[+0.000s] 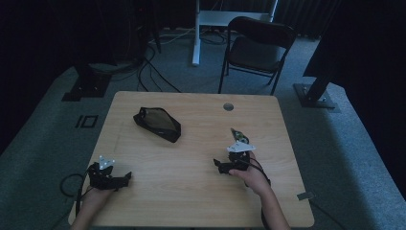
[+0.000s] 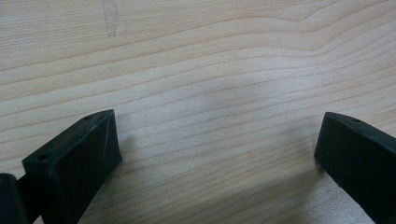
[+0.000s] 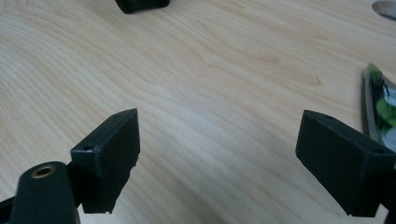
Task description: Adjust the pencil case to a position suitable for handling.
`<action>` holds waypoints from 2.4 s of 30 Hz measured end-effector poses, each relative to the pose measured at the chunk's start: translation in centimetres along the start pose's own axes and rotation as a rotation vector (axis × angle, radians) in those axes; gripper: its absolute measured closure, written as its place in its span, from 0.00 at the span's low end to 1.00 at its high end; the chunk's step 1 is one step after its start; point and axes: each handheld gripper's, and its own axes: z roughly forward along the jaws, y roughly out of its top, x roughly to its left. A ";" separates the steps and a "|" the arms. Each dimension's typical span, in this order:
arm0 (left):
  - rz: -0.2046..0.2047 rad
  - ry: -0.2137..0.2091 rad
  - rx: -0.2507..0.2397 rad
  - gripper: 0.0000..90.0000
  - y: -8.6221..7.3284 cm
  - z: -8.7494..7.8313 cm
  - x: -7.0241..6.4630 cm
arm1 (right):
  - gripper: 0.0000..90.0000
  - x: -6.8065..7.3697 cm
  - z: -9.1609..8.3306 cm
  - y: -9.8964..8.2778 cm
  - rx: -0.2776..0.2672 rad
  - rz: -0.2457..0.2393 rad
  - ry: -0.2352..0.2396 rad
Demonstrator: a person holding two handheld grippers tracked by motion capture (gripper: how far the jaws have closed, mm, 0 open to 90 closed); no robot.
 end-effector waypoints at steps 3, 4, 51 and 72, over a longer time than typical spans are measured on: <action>0.000 0.000 0.000 0.00 0.0 0.0 0.0 | 0.15 0.1 0.5 0.5 -0.007 0.001 0.006; 0.000 0.000 0.000 0.00 0.0 0.0 0.0 | 0.15 0.1 0.6 0.6 -0.008 -0.004 0.009; 0.003 -0.003 0.001 0.00 0.0 0.0 0.0 | 0.17 3.3 7.0 7.9 -0.090 -0.048 0.113; 0.003 -0.004 0.000 0.00 0.0 0.0 0.0 | 0.36 4.1 9.8 10.0 -0.111 -0.067 0.110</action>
